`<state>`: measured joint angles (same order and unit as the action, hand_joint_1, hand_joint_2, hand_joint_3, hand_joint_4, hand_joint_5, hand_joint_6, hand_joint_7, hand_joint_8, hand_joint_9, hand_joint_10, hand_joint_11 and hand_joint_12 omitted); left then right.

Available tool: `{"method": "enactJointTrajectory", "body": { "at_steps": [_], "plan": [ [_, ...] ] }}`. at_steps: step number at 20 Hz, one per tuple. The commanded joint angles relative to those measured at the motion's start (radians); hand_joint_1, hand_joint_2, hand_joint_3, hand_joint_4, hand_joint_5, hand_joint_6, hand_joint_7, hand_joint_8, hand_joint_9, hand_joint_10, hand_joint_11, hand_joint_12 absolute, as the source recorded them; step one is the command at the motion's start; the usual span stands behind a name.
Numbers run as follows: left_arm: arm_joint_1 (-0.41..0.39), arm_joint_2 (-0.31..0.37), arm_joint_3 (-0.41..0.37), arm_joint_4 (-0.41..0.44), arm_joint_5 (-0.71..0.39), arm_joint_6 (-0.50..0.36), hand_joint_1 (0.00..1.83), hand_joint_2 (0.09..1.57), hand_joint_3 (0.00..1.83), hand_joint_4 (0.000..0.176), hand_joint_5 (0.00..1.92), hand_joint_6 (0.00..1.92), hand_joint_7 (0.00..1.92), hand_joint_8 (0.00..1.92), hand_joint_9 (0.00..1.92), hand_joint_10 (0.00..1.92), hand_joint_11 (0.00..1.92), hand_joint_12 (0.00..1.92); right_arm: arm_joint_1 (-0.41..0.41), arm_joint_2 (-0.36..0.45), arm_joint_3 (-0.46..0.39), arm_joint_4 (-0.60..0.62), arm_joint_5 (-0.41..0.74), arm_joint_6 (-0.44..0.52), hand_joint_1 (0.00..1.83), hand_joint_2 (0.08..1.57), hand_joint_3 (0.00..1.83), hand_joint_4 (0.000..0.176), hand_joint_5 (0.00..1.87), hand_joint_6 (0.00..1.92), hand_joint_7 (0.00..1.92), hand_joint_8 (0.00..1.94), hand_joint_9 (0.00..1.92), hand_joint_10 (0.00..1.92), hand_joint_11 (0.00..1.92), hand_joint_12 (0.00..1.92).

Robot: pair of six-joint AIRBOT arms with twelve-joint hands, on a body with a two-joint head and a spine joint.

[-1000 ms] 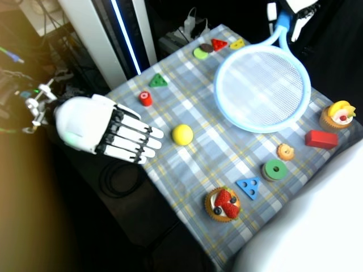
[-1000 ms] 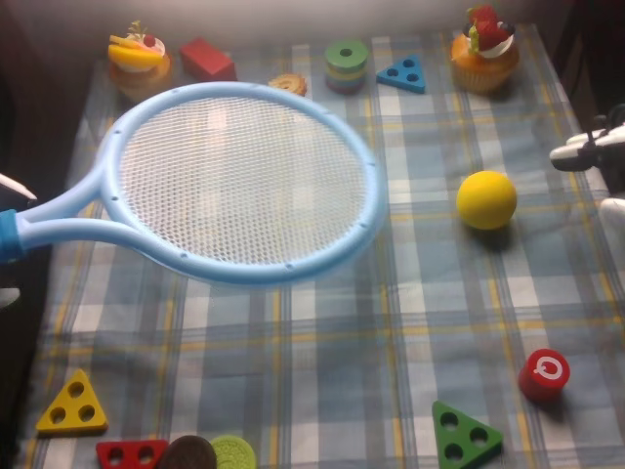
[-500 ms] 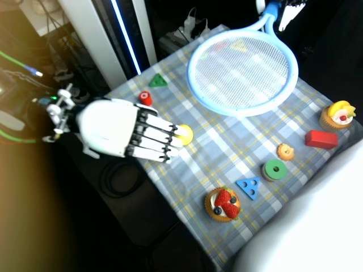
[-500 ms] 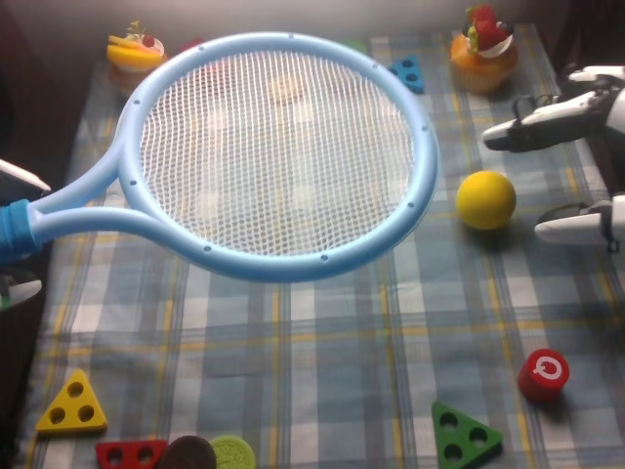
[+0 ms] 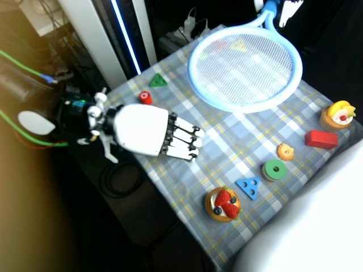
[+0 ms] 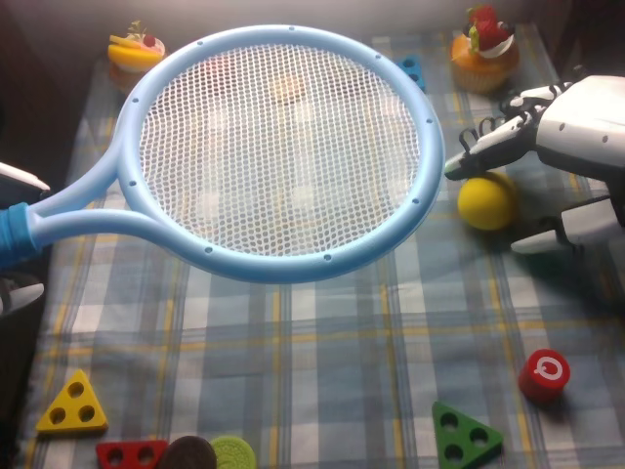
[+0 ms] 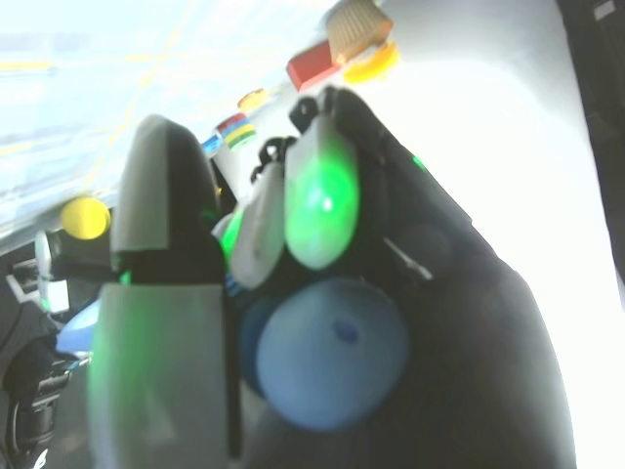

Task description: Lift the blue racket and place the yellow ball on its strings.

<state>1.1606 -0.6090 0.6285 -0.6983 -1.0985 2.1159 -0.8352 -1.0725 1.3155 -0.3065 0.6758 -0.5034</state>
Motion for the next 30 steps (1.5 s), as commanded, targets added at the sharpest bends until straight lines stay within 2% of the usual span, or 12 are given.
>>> {"method": "enactJointTrajectory", "body": {
  "at_steps": [1, 2, 3, 10, 13, 16, 17, 19, 20, 21, 22, 30],
  "plan": [
    [-0.004, 0.000, 0.007, 0.022, -0.113, -0.009, 1.54, 1.20, 0.00, 0.176, 0.97, 1.92, 1.45, 1.92, 1.65, 1.92, 1.49, 1.92, 0.014, -0.005, 0.006, 0.015, 0.081, 0.000, 1.20, 1.06, 0.02, 0.002, 0.99, 0.70, 0.98, 0.84, 1.03, 0.58, 0.64, 1.56],
    [-0.003, 0.001, 0.008, 0.022, -0.109, -0.009, 1.53, 1.20, 0.00, 0.176, 0.95, 1.92, 1.43, 1.92, 1.64, 1.92, 1.51, 1.92, 0.014, -0.005, 0.007, 0.015, 0.078, 0.000, 1.21, 1.12, 0.01, 0.005, 0.95, 0.94, 0.95, 1.12, 0.88, 1.23, 0.67, 1.74],
    [-0.003, 0.001, 0.007, 0.020, -0.108, -0.009, 1.51, 1.19, 0.00, 0.176, 0.95, 1.92, 1.43, 1.92, 1.65, 1.92, 1.58, 1.92, 0.014, -0.005, 0.008, 0.015, 0.078, 0.000, 1.21, 1.12, 0.00, 0.009, 0.92, 1.04, 0.98, 1.11, 0.84, 1.45, 0.73, 1.81],
    [0.006, -0.020, 0.024, 0.014, -0.073, -0.009, 1.40, 1.26, 0.01, 0.176, 1.03, 1.92, 1.49, 1.92, 1.66, 1.92, 1.62, 1.92, 0.037, 0.060, -0.024, 0.054, 0.195, 0.003, 1.20, 1.14, 0.00, 0.028, 0.91, 1.08, 0.93, 1.15, 0.75, 1.39, 0.63, 1.74],
    [0.005, -0.030, 0.032, 0.012, -0.059, -0.009, 1.40, 1.29, 0.01, 0.176, 0.99, 1.92, 1.48, 1.92, 1.67, 1.92, 1.68, 1.92, 0.079, 0.079, -0.029, 0.059, 0.256, 0.003, 1.32, 1.16, 0.00, 0.000, 0.85, 1.15, 0.90, 1.20, 0.78, 1.31, 0.46, 1.55],
    [-0.004, -0.042, 0.044, 0.011, -0.036, -0.009, 1.32, 1.33, 0.01, 0.176, 1.03, 1.92, 1.50, 1.92, 1.69, 1.92, 1.69, 1.92, 0.155, 0.076, -0.029, 0.006, 0.264, 0.007, 1.35, 1.18, 0.00, 0.000, 0.75, 1.29, 0.89, 1.23, 0.82, 1.28, 0.48, 1.42],
    [-0.009, -0.045, 0.049, 0.014, -0.024, -0.009, 1.38, 1.33, 0.01, 0.176, 1.01, 1.92, 1.49, 1.92, 1.69, 1.92, 1.70, 1.92, 0.188, 0.068, -0.024, -0.034, 0.265, 0.035, 1.35, 1.16, 0.00, 0.000, 0.77, 1.30, 0.95, 1.16, 0.83, 1.17, 0.40, 1.29],
    [-0.017, -0.049, 0.059, 0.014, -0.009, -0.009, 1.41, 1.32, 0.00, 0.176, 0.99, 1.92, 1.47, 1.92, 1.67, 1.92, 1.67, 1.92, 0.245, 0.039, 0.002, -0.126, 0.265, 0.124, 1.21, 1.17, 0.00, 0.000, 0.78, 1.33, 0.95, 1.02, 0.75, 0.31, 0.13, 0.88],
    [-0.026, -0.053, 0.062, 0.018, -0.003, -0.009, 1.41, 1.31, 0.00, 0.176, 0.99, 1.92, 1.46, 1.92, 1.65, 1.92, 1.65, 1.92, 0.280, 0.017, 0.016, -0.191, 0.264, 0.176, 1.19, 1.17, 0.00, 0.013, 0.81, 1.25, 0.94, 1.10, 0.87, 0.36, 0.32, 1.21],
    [-0.031, -0.055, 0.064, 0.021, -0.001, -0.009, 1.43, 1.29, 0.00, 0.176, 1.02, 1.92, 1.47, 1.92, 1.65, 1.92, 1.65, 1.92, 0.295, 0.008, 0.019, -0.212, 0.264, 0.188, 1.20, 1.15, 0.01, 0.008, 0.88, 1.10, 0.93, 1.17, 0.89, 0.80, 0.61, 1.37],
    [-0.044, -0.059, 0.069, 0.028, 0.003, -0.009, 1.48, 1.28, 0.00, 0.176, 1.02, 1.92, 1.47, 1.92, 1.66, 1.92, 1.65, 1.92, 0.316, -0.005, 0.019, -0.253, 0.263, 0.201, 1.21, 1.14, 0.00, 0.000, 0.89, 1.08, 0.98, 1.10, 0.90, 0.91, 0.68, 1.34],
    [-0.090, -0.077, 0.081, 0.071, 0.003, -0.009, 1.49, 1.31, 0.00, 0.176, 1.06, 1.92, 1.49, 1.92, 1.68, 1.92, 1.64, 1.92, 0.345, -0.051, 0.022, -0.375, 0.250, 0.269, 1.23, 1.11, 0.00, 0.000, 0.87, 1.17, 1.07, 0.87, 0.77, 0.80, 0.31, 1.32]
  ]
}}
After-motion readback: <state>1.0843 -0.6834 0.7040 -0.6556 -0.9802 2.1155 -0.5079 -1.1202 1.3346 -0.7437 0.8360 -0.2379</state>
